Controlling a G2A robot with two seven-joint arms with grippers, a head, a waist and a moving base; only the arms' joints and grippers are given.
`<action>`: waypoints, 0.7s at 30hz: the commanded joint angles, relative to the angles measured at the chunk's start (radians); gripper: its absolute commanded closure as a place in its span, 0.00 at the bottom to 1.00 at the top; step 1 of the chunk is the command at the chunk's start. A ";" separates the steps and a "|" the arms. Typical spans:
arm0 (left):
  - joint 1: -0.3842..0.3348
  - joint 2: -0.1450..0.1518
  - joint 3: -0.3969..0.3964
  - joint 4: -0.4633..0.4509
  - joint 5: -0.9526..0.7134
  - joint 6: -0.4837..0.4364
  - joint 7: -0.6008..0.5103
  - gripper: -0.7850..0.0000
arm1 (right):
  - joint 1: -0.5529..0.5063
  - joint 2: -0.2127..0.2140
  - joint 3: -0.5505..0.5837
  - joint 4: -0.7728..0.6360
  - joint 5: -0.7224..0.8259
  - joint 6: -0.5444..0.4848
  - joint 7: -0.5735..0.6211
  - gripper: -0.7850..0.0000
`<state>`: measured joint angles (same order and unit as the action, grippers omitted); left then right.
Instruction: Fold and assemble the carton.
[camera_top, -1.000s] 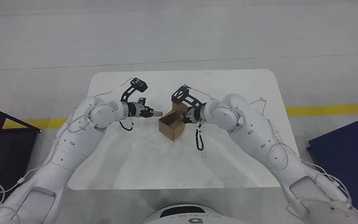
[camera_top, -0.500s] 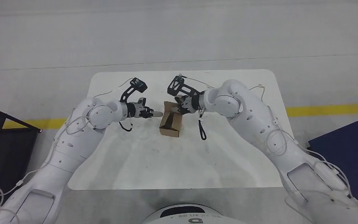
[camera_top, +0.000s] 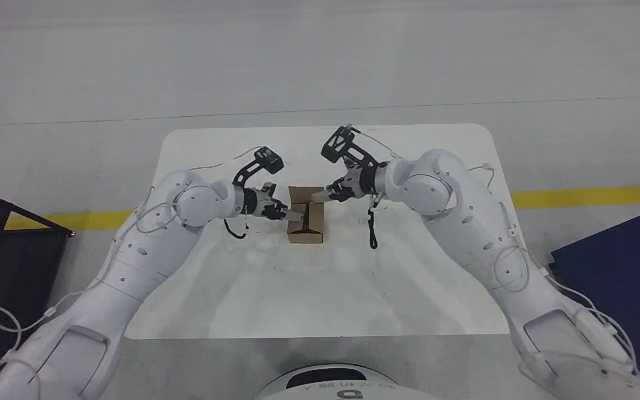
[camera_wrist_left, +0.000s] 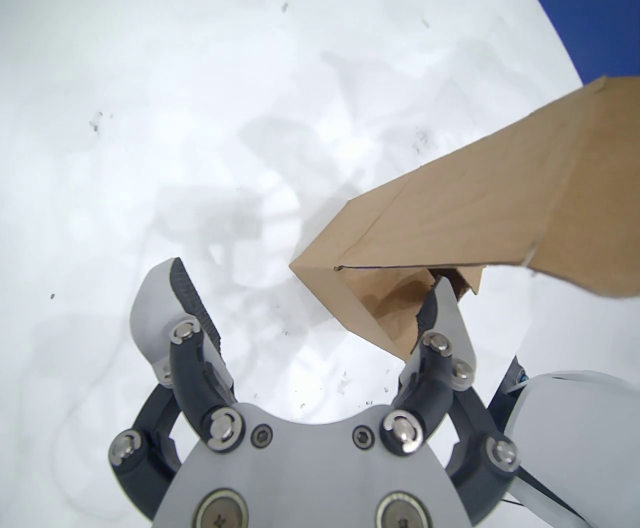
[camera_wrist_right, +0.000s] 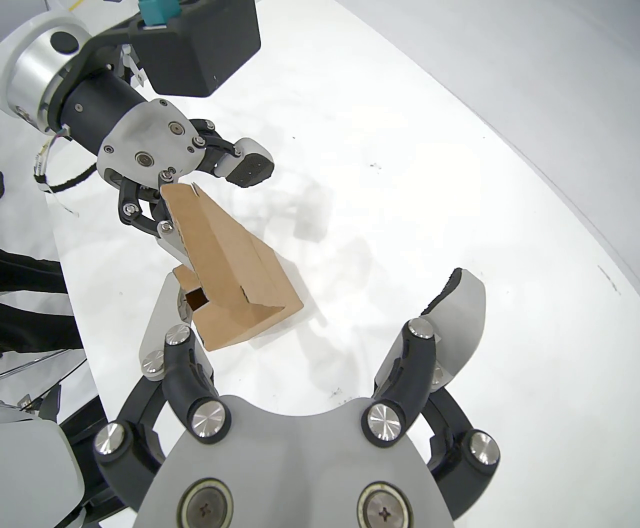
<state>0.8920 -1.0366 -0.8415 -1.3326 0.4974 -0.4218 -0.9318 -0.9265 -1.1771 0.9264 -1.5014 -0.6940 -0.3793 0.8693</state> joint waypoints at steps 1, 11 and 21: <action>-0.012 -0.006 0.018 0.005 0.013 0.005 -0.014 0.00 | -0.024 0.006 0.013 -0.018 0.000 0.003 0.005 0.00; -0.040 -0.025 0.045 0.028 0.001 -0.032 0.024 0.00 | -0.089 0.022 0.045 -0.080 -0.010 0.003 0.011 0.00; 0.116 0.035 -0.138 0.014 -0.032 -0.119 0.169 0.00 | -0.164 0.032 0.022 -0.127 -0.021 -0.063 0.024 0.00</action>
<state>0.9892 -1.0077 -0.9595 -1.3130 0.4527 -0.5486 -0.7743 -1.0867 -1.1449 0.9556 -1.6288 -0.7103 -0.4414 0.8818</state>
